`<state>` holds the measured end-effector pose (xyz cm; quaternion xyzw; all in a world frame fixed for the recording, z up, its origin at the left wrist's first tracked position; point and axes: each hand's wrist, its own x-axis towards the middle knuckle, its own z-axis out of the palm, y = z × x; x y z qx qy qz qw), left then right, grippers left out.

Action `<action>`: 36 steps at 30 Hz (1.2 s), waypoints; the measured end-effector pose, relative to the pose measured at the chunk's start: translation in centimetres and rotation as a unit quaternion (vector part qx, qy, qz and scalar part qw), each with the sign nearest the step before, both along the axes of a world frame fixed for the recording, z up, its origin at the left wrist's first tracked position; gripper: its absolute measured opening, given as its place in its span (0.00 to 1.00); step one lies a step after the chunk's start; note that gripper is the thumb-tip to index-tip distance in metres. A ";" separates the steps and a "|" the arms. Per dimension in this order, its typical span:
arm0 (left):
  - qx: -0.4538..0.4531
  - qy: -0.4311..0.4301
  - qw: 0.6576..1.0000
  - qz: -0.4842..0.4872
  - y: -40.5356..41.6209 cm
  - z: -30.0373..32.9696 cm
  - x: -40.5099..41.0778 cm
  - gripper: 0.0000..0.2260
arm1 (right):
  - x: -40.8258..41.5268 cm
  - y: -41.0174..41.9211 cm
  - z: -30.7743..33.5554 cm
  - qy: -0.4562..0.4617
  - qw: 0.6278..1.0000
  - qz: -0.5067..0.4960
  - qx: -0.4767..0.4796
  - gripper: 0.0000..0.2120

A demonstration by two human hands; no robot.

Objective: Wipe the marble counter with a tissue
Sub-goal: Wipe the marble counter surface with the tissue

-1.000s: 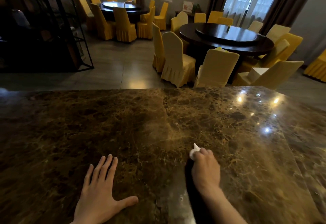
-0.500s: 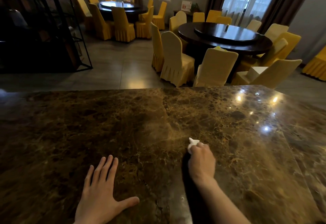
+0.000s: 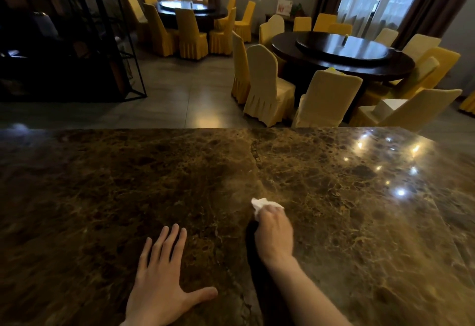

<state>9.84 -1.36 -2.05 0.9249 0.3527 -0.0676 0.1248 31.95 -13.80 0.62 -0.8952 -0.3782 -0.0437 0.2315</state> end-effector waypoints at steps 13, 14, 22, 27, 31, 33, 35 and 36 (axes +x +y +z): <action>0.001 -0.007 1.000 0.000 0.1 0.0 -0.1 0.65 | 0.1 -4.3 -0.2 0.048 0.998 0.018 0.038 0.16; 0.003 -0.010 1.000 -0.001 0.1 0.0 -0.2 0.65 | 1.5 -4.7 -0.1 0.045 0.998 -0.033 0.043 0.18; 0.013 -0.009 1.000 -0.002 0.1 -0.4 -0.2 0.65 | -7.2 -3.0 -2.0 0.087 0.984 0.152 0.038 0.07; 0.013 -0.021 1.000 -0.004 0.2 -0.4 -0.3 0.65 | -3.0 -6.6 -2.2 0.051 0.988 0.143 0.041 0.06; 0.014 -0.032 0.999 -0.002 0.1 -0.4 -0.2 0.65 | 3.9 -8.5 -0.4 0.026 0.996 -0.084 0.006 0.07; 0.010 -0.029 1.000 0.000 0.2 -0.4 -0.2 0.65 | 2.4 -7.2 -0.2 0.034 0.994 -0.106 0.002 0.08; 0.011 -0.034 0.999 0.001 0.1 -0.4 -0.2 0.65 | -1.9 -5.3 -0.6 0.057 0.997 -0.038 0.035 0.09; 0.012 -0.034 0.999 0.001 0.1 -0.4 -0.2 0.65 | -4.4 -4.7 -0.9 0.073 0.996 0.021 0.056 0.10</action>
